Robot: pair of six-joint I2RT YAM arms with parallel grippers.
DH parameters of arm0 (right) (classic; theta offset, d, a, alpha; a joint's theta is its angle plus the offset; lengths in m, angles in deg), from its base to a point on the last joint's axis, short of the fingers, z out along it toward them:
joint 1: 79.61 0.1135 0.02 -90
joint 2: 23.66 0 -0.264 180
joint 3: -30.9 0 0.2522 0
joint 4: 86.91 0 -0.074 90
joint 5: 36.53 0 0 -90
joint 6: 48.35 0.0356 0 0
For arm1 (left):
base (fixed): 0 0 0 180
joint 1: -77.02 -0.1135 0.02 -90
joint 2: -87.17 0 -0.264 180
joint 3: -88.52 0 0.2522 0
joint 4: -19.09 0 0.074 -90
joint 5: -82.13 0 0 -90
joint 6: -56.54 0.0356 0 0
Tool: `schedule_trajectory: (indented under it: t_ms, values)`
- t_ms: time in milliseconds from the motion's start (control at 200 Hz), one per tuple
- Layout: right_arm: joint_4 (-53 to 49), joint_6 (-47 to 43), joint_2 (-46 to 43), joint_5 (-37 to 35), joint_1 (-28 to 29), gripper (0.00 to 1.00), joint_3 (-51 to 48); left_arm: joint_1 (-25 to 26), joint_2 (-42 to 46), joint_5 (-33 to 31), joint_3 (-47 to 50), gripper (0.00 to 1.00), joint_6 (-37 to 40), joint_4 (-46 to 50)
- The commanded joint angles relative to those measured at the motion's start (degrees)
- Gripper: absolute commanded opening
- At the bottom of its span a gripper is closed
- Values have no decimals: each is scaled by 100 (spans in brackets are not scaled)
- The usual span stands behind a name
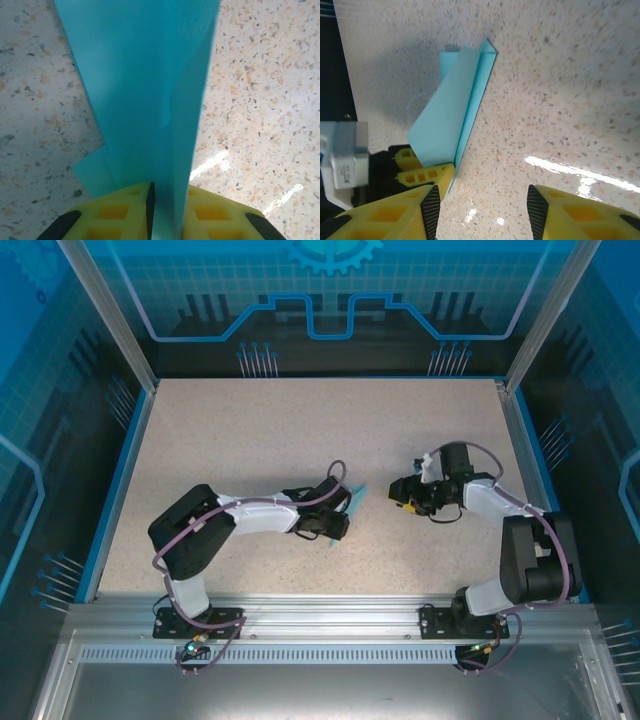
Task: Fold a paper plane with a square sheet of paper (fold left side to right side)
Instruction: Fold the wing for the fifth time at the center of the table.
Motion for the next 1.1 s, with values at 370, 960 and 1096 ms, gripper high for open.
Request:
schedule_trajectory:
  t_ms: [370,960,1096]
  values:
    - [1994,1167,854,406,1246,39,103,-444,-2,1403,438,18,-287,-874]
    - [614,931,1311,-804,1533,52,669,-575,-431,1820,243,15,-306,-846]
    - [806,1042,1393,-727,1607,54,739,-573,-510,1899,179,15,-286,-811]
